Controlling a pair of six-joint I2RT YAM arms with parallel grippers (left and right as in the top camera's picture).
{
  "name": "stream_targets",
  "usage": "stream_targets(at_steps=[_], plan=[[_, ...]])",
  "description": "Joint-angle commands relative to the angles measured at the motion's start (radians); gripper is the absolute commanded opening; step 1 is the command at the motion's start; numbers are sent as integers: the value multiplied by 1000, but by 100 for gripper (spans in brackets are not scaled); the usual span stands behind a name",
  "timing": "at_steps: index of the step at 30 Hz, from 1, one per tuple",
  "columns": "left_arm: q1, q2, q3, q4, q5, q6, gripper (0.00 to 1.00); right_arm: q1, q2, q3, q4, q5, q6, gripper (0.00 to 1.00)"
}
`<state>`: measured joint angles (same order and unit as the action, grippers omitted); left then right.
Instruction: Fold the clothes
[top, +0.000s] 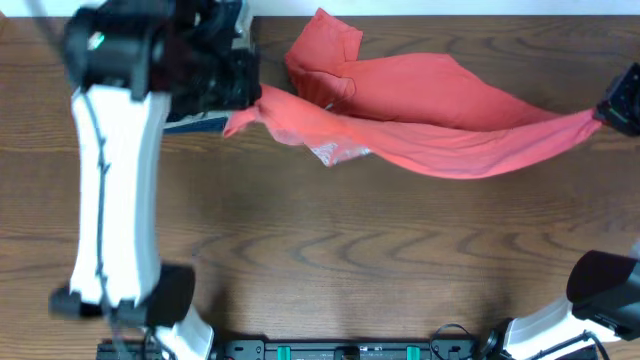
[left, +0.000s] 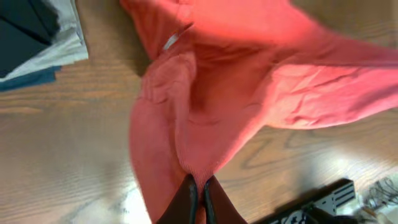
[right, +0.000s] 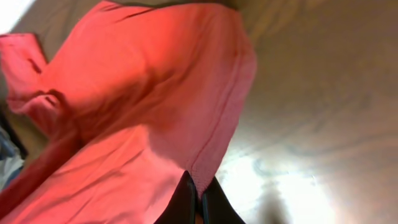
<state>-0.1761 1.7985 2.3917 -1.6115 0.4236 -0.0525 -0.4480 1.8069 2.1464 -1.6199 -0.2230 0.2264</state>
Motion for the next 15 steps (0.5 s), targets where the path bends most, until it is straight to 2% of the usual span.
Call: stream_targets(at_steps=[1, 10, 15], plan=[[-6, -84, -103, -78, 3, -13, 6, -17, -43, 9, -50, 54, 5, 1], [-47, -317, -534, -77, 3, -46, 6, -43, -137, -100, -79, 67, 7, 1], [-47, -436, -692, -58, -43, -101, 6, -72, -266, -259, -65, 263, 156, 1]])
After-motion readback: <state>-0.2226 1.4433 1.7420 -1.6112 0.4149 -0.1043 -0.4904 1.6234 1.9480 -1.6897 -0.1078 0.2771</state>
